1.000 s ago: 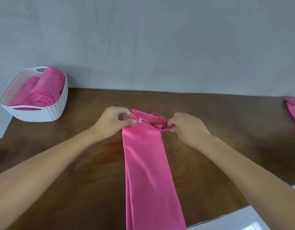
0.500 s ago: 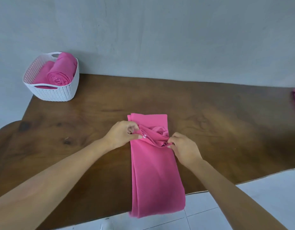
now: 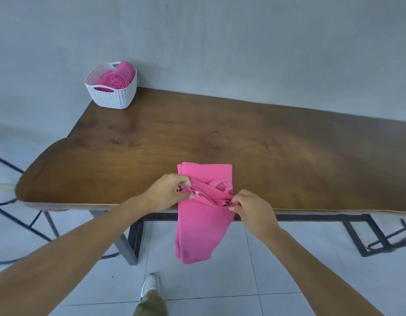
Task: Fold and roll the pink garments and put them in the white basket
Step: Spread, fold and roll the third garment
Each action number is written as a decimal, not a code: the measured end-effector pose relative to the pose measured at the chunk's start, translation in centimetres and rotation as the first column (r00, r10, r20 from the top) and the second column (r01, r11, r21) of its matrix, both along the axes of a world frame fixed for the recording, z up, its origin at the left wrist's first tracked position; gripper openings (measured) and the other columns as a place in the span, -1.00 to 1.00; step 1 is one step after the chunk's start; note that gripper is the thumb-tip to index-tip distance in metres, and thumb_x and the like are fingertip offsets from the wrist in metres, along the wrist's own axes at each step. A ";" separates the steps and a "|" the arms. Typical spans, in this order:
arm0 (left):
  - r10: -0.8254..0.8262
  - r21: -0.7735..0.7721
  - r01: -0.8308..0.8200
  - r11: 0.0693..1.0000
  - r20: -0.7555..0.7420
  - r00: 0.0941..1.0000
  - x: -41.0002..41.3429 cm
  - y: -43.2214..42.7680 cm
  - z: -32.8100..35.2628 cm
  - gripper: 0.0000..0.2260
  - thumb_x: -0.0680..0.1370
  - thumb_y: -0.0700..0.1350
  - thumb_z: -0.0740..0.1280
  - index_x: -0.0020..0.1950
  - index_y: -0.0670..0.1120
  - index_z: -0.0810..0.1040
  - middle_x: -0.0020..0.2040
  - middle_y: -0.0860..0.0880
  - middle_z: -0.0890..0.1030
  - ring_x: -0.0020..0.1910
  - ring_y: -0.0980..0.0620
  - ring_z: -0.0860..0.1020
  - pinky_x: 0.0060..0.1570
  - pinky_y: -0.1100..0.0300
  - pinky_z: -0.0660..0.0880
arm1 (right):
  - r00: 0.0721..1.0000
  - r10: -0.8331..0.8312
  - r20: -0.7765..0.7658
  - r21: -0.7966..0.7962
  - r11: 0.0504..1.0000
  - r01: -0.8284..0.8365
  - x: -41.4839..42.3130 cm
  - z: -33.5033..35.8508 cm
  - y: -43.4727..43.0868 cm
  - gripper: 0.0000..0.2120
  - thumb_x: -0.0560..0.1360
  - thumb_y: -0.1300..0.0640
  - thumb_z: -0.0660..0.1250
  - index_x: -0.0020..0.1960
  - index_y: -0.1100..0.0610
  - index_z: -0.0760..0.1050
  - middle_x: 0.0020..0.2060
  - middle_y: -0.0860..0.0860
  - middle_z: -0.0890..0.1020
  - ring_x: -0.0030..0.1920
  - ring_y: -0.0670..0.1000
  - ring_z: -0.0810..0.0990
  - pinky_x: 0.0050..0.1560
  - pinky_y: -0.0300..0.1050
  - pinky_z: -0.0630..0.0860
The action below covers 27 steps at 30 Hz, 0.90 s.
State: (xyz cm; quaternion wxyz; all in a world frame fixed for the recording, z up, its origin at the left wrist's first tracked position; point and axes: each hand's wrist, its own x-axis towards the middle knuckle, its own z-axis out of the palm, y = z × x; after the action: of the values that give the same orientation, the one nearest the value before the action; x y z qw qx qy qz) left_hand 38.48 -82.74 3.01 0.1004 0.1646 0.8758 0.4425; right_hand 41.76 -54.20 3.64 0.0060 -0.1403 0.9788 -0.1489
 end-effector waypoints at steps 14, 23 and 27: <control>0.230 0.140 -0.220 0.965 -0.059 0.971 13.3 3.2 4.7 -0.64 0.40 0.02 0.60 -0.22 -0.24 0.57 -0.20 -0.17 0.68 -0.21 -0.15 0.64 -0.11 -0.05 0.59 | 0.958 0.238 -0.159 0.130 0.967 -0.219 10.4 7.8 4.2 -0.79 0.63 -0.05 0.29 0.01 0.09 0.55 -0.07 -0.03 0.54 -0.05 0.07 0.53 -0.16 -0.05 0.33; 0.207 0.172 -0.177 0.969 -0.180 0.962 15.7 5.6 10.3 -0.79 0.44 -0.12 0.60 -0.22 -0.19 0.62 -0.20 -0.03 0.70 -0.16 -0.06 0.66 -0.05 -0.01 0.60 | 0.963 0.216 -0.160 0.264 0.950 -0.169 11.2 12.7 4.4 -0.73 0.61 -0.17 0.28 0.07 0.03 0.49 -0.04 -0.07 0.49 -0.01 0.00 0.50 -0.05 -0.04 0.45; 0.189 0.174 -0.154 0.973 -0.212 0.959 16.5 5.6 10.9 -0.79 0.45 -0.12 0.59 -0.21 -0.18 0.60 -0.19 -0.03 0.70 -0.16 -0.05 0.67 -0.07 0.01 0.61 | 0.971 0.227 -0.071 0.018 0.974 -0.226 11.7 11.9 4.0 -0.79 0.56 -0.13 0.37 0.01 0.01 0.53 -0.01 -0.16 0.46 0.00 -0.11 0.43 -0.05 -0.05 0.48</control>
State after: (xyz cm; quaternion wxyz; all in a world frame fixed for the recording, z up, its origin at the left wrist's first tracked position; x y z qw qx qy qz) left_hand 54.96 -77.16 13.90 -0.0522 0.1445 0.8553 0.4948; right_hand 53.43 -50.20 15.51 -0.0116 -0.2564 0.9567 -0.1371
